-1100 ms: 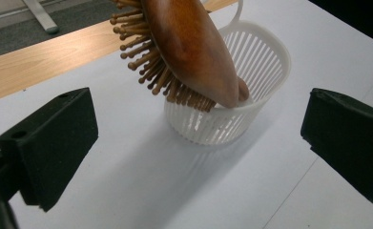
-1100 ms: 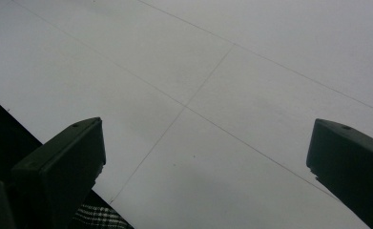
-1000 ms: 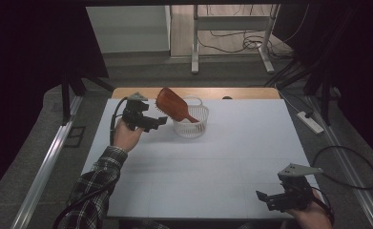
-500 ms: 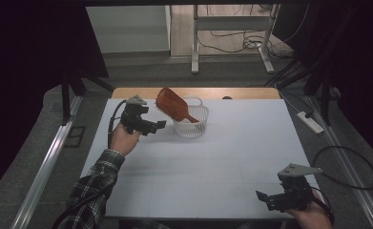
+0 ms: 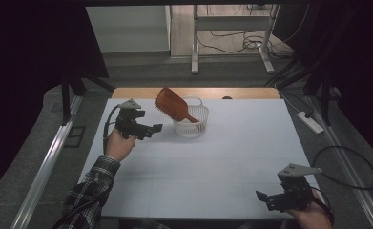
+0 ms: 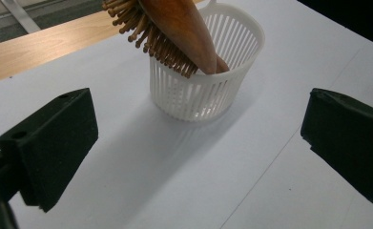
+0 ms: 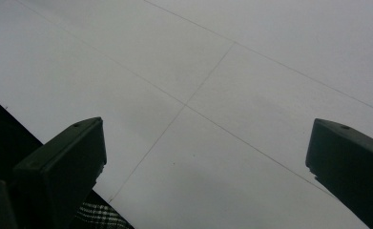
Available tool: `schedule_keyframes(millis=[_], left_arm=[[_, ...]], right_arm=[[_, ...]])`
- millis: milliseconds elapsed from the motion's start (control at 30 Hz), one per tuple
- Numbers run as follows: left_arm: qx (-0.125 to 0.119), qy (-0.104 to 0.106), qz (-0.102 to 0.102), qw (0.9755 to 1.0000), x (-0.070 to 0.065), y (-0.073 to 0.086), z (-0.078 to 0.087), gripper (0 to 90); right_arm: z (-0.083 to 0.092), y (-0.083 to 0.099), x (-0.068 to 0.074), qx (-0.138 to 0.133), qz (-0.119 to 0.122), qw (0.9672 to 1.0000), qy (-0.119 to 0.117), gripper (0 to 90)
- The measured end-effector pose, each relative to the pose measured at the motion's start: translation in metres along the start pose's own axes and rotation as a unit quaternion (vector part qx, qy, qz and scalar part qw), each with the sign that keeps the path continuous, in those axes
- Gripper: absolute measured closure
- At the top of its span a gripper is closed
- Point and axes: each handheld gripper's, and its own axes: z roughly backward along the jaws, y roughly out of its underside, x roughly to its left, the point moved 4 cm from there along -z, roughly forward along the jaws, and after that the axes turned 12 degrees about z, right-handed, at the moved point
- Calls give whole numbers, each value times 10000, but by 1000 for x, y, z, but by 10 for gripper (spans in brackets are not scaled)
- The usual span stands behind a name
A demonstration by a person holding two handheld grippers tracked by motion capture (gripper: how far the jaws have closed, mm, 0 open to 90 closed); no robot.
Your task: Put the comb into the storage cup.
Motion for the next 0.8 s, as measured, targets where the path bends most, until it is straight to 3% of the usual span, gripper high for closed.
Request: schedule_keyframes(millis=[533, 800], left_arm=[[-30, -105, -19, 9999, -3, 14, 13, 0], [47, -231, -89, 9997, -4, 29, 21, 0]], right_arm=[[0, 0, 0, -19, -13, 10000, 4, 5], [1, 0, -2, -26, -115, 9999, 28, 0]])
